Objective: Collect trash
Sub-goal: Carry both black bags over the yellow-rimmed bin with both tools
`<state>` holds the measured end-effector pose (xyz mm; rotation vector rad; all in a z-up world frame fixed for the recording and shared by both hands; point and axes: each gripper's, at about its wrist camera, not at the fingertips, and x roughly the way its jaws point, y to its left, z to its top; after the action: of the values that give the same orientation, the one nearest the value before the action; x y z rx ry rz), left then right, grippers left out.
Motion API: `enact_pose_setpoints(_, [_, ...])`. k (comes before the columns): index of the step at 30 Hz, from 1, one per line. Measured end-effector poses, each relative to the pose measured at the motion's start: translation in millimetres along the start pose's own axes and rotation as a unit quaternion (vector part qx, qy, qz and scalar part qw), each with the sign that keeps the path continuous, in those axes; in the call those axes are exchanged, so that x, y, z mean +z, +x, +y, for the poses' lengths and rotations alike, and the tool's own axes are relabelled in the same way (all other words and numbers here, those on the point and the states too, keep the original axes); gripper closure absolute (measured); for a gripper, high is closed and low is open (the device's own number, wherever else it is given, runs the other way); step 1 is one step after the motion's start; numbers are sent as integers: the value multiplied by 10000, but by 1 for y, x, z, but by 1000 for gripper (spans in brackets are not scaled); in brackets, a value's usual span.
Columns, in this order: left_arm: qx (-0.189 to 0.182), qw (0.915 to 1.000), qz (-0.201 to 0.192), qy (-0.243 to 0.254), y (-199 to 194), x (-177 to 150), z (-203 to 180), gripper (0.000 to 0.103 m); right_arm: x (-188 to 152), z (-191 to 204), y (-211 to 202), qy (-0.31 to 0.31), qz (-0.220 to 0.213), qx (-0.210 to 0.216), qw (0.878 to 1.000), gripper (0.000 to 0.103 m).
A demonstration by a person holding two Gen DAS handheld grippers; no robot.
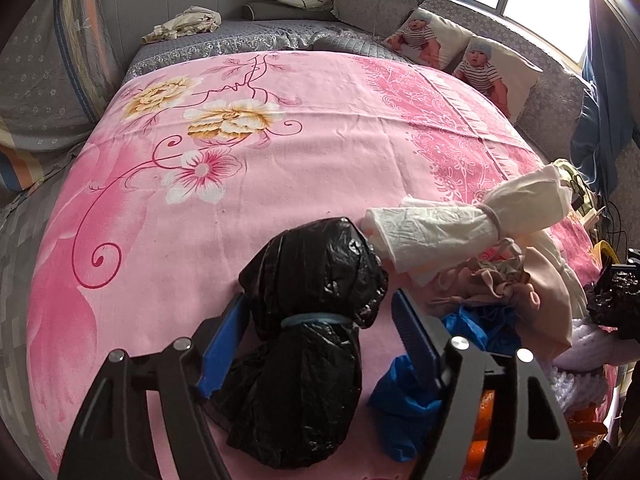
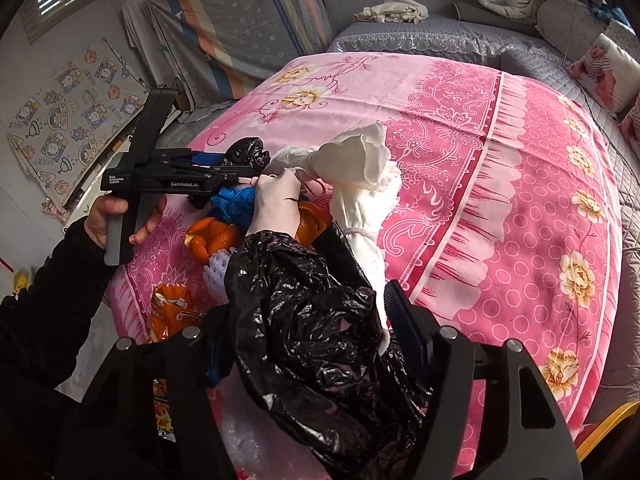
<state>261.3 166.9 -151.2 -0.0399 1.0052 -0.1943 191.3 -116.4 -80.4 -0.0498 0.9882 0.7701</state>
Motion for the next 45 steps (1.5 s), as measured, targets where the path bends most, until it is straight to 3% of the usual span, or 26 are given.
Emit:
enact_pose_setpoints(2, [-27, 10000, 34, -22, 3, -1, -1, 51, -1, -3, 1, 90, 21, 66, 9999, 54])
enact_pose_setpoints(8, [-35, 9999, -39, -97, 0, -2, -1, 63, -4, -14, -6, 422, -91, 265, 9987, 71])
enact_pose_setpoints(26, [-336, 9925, -1096, -427, -78, -10, -14, 64, -32, -23, -78, 901, -1037, 213, 9903, 71])
enact_pose_setpoints(35, [-803, 9849, -1535, -52, -124, -4, -76, 64, -74, -49, -133, 1529, -1770, 121, 9722, 71])
enact_pose_setpoints(45, [-1605, 9707, -1601, 794, -138, 15, -194, 64, -136, -81, -208, 2268, -2746, -281, 9340, 71])
